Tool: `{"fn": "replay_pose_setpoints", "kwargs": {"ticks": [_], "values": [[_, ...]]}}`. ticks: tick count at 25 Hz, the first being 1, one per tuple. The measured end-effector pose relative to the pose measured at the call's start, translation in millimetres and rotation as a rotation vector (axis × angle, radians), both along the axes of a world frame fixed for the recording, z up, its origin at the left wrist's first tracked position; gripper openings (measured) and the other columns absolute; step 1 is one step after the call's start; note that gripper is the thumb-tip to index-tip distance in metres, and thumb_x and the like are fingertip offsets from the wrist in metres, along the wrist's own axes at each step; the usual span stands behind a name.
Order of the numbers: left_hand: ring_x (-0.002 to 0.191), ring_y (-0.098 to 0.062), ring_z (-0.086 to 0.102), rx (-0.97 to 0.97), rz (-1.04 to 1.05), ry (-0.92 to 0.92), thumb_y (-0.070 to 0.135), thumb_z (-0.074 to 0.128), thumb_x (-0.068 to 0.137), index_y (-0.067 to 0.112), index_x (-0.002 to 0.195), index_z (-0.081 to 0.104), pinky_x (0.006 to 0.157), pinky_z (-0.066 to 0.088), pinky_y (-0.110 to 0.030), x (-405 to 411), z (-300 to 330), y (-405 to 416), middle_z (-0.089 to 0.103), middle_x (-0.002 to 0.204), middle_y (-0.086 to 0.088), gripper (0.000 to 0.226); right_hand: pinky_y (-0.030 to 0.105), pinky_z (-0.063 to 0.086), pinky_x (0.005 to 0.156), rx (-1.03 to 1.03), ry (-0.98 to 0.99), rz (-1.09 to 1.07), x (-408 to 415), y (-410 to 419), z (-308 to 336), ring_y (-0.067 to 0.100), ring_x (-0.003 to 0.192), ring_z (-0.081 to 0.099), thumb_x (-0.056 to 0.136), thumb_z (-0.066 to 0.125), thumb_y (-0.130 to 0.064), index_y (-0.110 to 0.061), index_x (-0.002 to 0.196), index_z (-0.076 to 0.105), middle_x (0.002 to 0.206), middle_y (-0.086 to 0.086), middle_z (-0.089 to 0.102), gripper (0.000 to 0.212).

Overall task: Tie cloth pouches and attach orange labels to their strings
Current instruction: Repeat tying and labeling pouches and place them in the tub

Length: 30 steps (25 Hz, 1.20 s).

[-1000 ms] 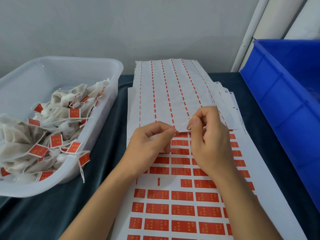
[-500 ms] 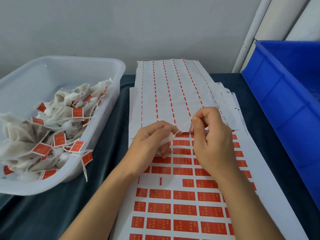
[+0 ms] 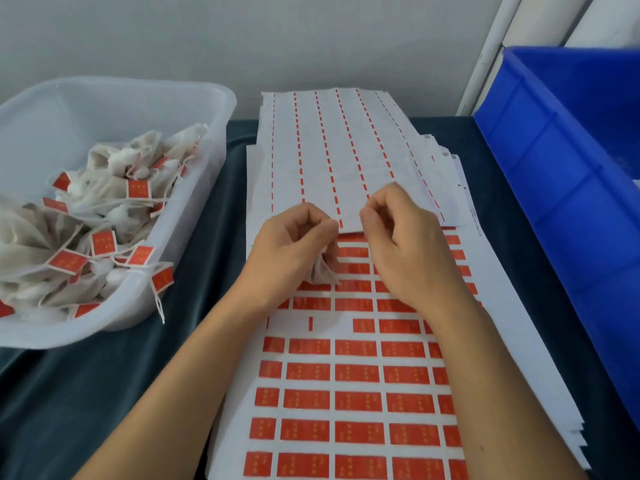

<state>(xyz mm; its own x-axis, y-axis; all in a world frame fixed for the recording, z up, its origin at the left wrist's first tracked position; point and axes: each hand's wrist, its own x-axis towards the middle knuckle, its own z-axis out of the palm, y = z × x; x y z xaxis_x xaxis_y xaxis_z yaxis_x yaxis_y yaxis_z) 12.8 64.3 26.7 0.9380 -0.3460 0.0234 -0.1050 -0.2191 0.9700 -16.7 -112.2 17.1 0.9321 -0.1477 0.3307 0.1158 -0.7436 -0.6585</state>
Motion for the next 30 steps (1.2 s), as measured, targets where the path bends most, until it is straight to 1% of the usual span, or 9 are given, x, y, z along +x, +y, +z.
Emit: {"fn": "replay_pose_setpoints", "kwargs": {"ticks": [4, 6, 10, 11, 13, 16, 19, 25, 30], "values": [[0.078, -0.029, 0.075, -0.046, 0.085, 0.055, 0.023, 0.058, 0.107, 0.000, 0.098, 0.066, 0.083, 0.064, -0.029, -5, -6, -6, 0.077, 0.083, -0.010, 0.026, 0.027, 0.059, 0.074, 0.033, 0.009, -0.120, -2, -1, 15, 0.005, 0.077, 0.062, 0.106, 0.049, -0.037, -0.026, 0.105, 0.055, 0.090, -0.013, 0.062, 0.013], [0.076, -0.022, 0.076, -0.030, 0.165, 0.046, 0.026, 0.059, 0.107, 0.007, 0.096, 0.068, 0.079, 0.064, -0.027, -10, -10, -13, 0.077, 0.082, -0.004, 0.024, 0.029, 0.056, 0.073, -0.086, 0.081, -0.223, -2, -4, 23, 0.008, 0.078, 0.062, 0.105, 0.049, -0.042, -0.027, 0.110, 0.055, 0.095, -0.013, 0.062, 0.017], [0.072, -0.009, 0.075, 0.005, 0.317, -0.014, 0.032, 0.059, 0.106, 0.022, 0.093, 0.068, 0.068, 0.060, -0.016, -20, -18, -27, 0.076, 0.079, 0.010, 0.018, 0.026, 0.039, 0.059, -0.340, 0.280, -0.326, -34, -2, 31, 0.011, 0.069, 0.059, 0.101, 0.048, -0.056, -0.029, 0.109, 0.058, 0.093, -0.010, 0.061, 0.030], [0.073, -0.008, 0.075, 0.012, 0.349, -0.024, 0.034, 0.059, 0.106, 0.024, 0.094, 0.067, 0.066, 0.060, -0.015, -22, -19, -29, 0.075, 0.080, 0.011, 0.017, 0.026, 0.042, 0.061, -0.357, 0.315, -0.337, -50, 4, 27, 0.012, 0.072, 0.061, 0.099, 0.050, -0.058, -0.030, 0.111, 0.059, 0.096, -0.009, 0.064, 0.031], [0.075, -0.005, 0.075, 0.006, 0.396, -0.036, 0.036, 0.059, 0.106, 0.030, 0.094, 0.066, 0.065, 0.059, -0.014, -24, -19, -33, 0.075, 0.084, 0.014, 0.016, 0.035, 0.053, 0.076, -0.382, 0.357, -0.359, -81, 21, 15, 0.016, 0.092, 0.066, 0.095, 0.053, -0.063, -0.031, 0.120, 0.058, 0.114, -0.006, 0.066, 0.042], [0.077, -0.002, 0.075, -0.020, 0.424, -0.050, 0.035, 0.060, 0.105, 0.031, 0.092, 0.065, 0.064, 0.059, -0.013, -27, -20, -35, 0.075, 0.086, 0.015, 0.015, 0.039, 0.054, 0.091, -0.409, 0.362, -0.401, -106, 45, -2, 0.019, 0.116, 0.059, 0.089, 0.051, -0.073, -0.029, 0.131, 0.054, 0.130, -0.003, 0.059, 0.061], [0.078, -0.002, 0.075, -0.030, 0.424, -0.047, 0.035, 0.061, 0.105, 0.031, 0.092, 0.066, 0.065, 0.058, -0.012, -29, -20, -35, 0.075, 0.085, 0.016, 0.015, 0.034, 0.054, 0.088, -0.408, 0.345, -0.435, -111, 57, -14, 0.017, 0.114, 0.058, 0.088, 0.050, -0.075, -0.027, 0.130, 0.055, 0.128, -0.003, 0.059, 0.063], [0.078, -0.004, 0.075, -0.067, 0.350, -0.063, 0.033, 0.062, 0.105, 0.024, 0.093, 0.067, 0.064, 0.056, -0.011, -34, -19, -38, 0.075, 0.084, 0.012, 0.015, 0.029, 0.053, 0.075, -0.365, 0.266, -0.464, -113, 63, -20, 0.016, 0.097, 0.063, 0.090, 0.059, -0.065, -0.022, 0.119, 0.065, 0.112, -0.001, 0.067, 0.052], [0.079, -0.009, 0.076, -0.051, 0.254, -0.102, 0.030, 0.063, 0.104, 0.019, 0.097, 0.068, 0.070, 0.062, -0.021, -39, -23, -42, 0.075, 0.085, 0.010, 0.014, 0.031, 0.054, 0.079, -0.335, 0.266, -0.458, -112, 61, -19, 0.016, 0.098, 0.064, 0.093, 0.057, -0.060, -0.023, 0.119, 0.067, 0.115, -0.002, 0.068, 0.047]]}}
